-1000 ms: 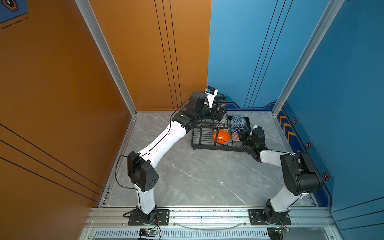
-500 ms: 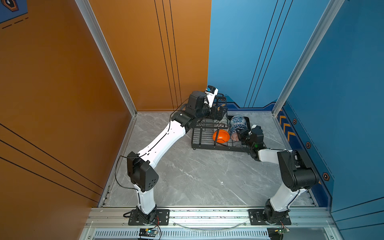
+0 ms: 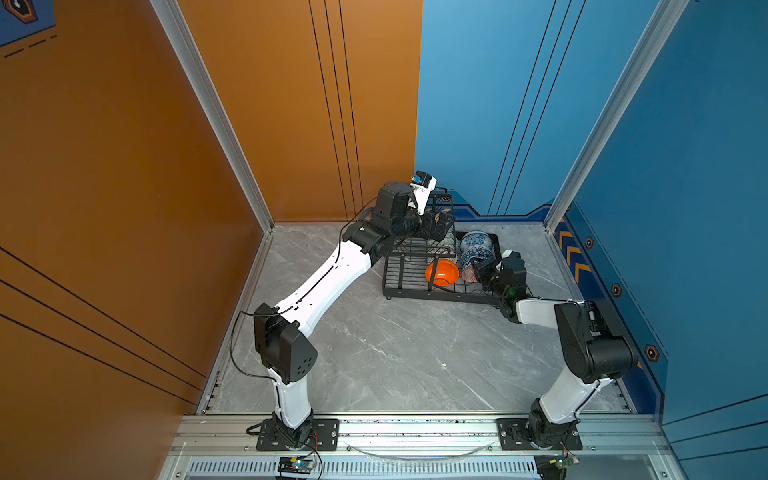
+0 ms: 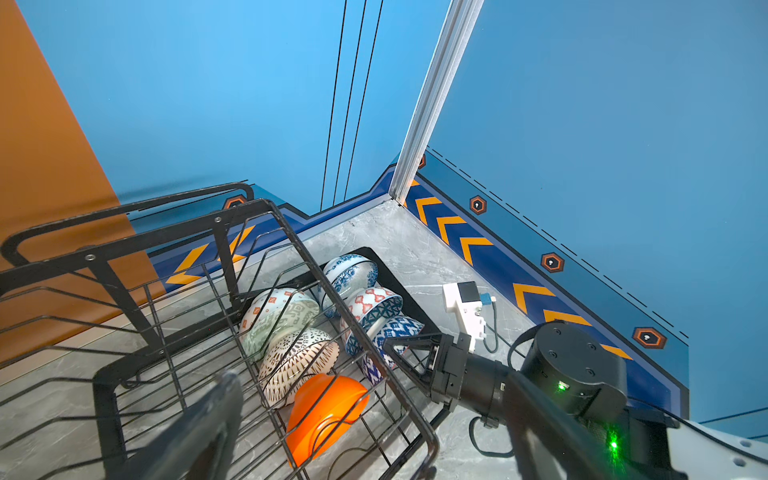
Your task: Load the bowls into the dish rack
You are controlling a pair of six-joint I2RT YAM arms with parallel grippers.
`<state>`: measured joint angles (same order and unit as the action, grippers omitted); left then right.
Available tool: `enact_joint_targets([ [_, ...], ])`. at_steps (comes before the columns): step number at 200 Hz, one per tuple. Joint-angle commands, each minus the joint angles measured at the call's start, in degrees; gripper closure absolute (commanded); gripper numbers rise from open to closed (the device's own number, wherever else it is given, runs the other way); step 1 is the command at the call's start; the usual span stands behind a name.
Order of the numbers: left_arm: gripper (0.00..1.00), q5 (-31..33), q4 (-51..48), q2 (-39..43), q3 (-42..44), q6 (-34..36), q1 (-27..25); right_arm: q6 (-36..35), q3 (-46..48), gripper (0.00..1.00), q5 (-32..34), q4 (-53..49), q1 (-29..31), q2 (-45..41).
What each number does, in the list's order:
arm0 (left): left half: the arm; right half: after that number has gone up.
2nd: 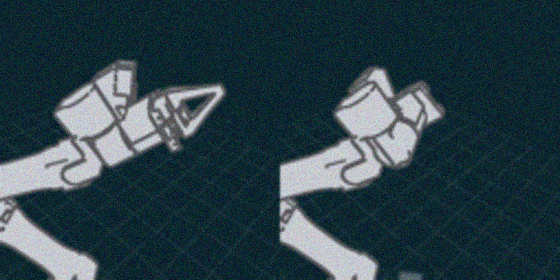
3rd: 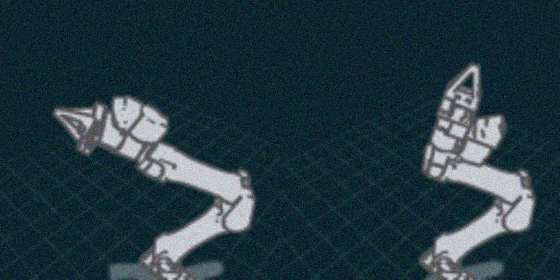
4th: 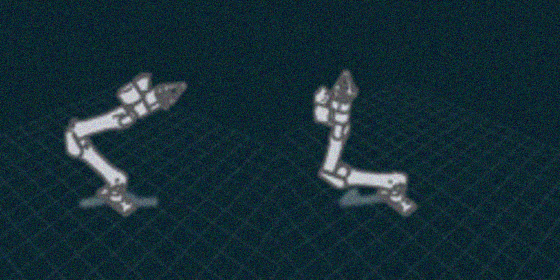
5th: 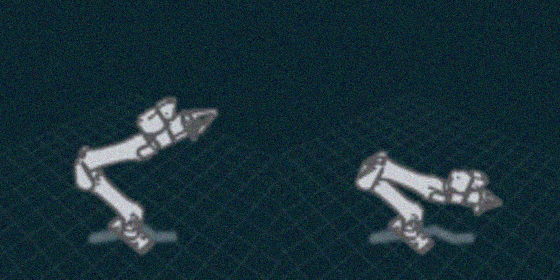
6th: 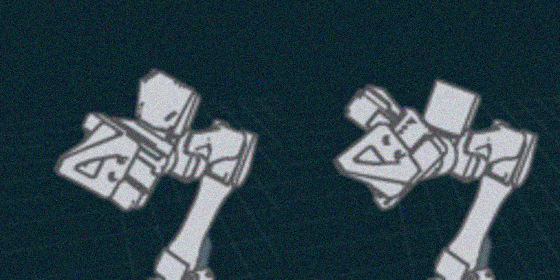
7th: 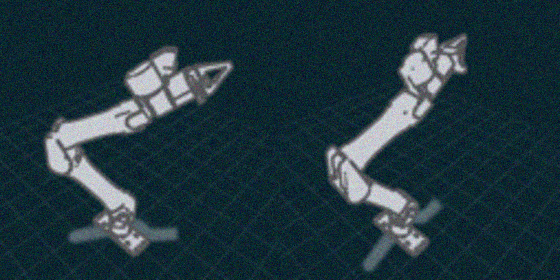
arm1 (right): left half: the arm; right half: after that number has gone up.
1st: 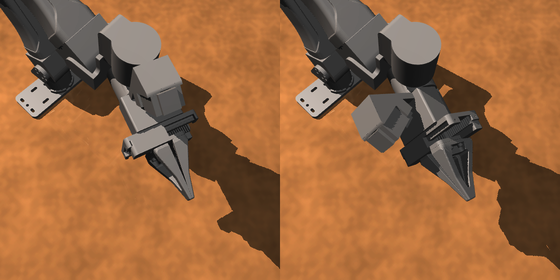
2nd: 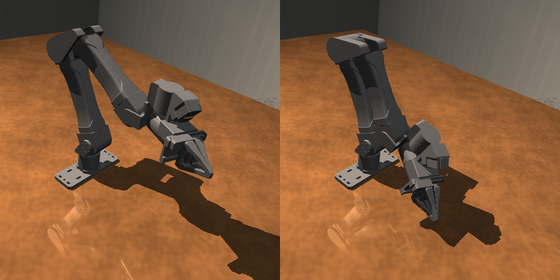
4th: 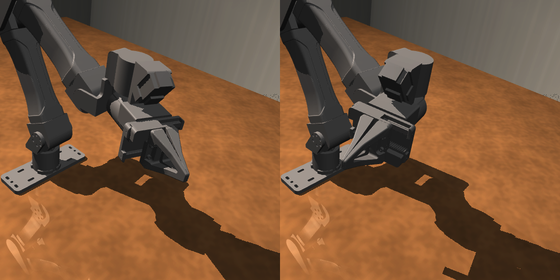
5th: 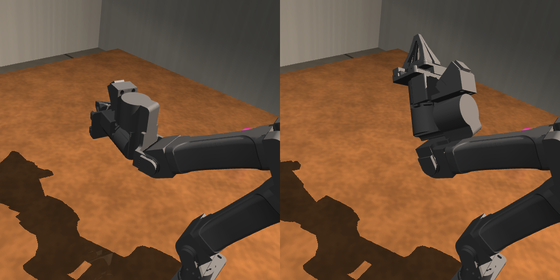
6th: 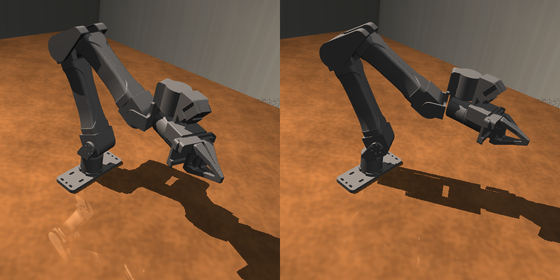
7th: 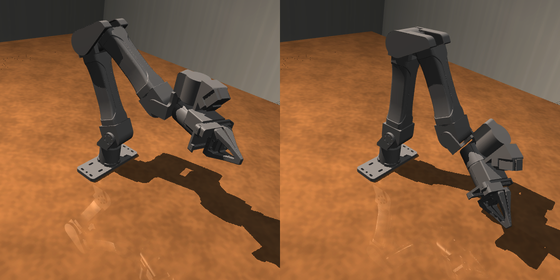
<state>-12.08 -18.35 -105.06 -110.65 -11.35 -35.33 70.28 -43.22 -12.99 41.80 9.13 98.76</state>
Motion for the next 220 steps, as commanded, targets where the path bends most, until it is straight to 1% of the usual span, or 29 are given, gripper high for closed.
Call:
enact_joint_targets([
  [1, 0.02, -0.60, -0.63, -0.36, -1.24, 1.07, -0.48, -1.45, 1.36, 1.00, 1.20, -2.71, 0.93, -2.42],
  [44, 0.02, -0.41, -0.33, 0.39, -0.30, 0.92, -0.52, -1.96, 2.68, 1.00, 3.25, -5.59, 1.11, -4.48],
  [94, 0.02, -0.49, 0.06, 1.25, 0.79, 0.66, -0.51, -1.98, 3.47, 1.00, 5.29, -11.71, 1.39, -5.48],
  [102, 0.02, -0.48, 0.15, 1.40, 1.00, 0.70, -0.52, -2.02, 3.17, 0.96, 5.82, -13.53, 1.55, -5.43],
  [146, 0.02, -0.43, 0.34, 2.24, 1.66, 0.77, -0.79, -2.69, 2.15, 0.96, 6.49, -17.17, 2.57, -4.38],
  [220, 0.02, 0.08, 0.06, 3.68, 3.06, 1.42, -1.05, -3.12, 1.91, 0.91, 7.46, -19.33, 3.39, -2.99],
])
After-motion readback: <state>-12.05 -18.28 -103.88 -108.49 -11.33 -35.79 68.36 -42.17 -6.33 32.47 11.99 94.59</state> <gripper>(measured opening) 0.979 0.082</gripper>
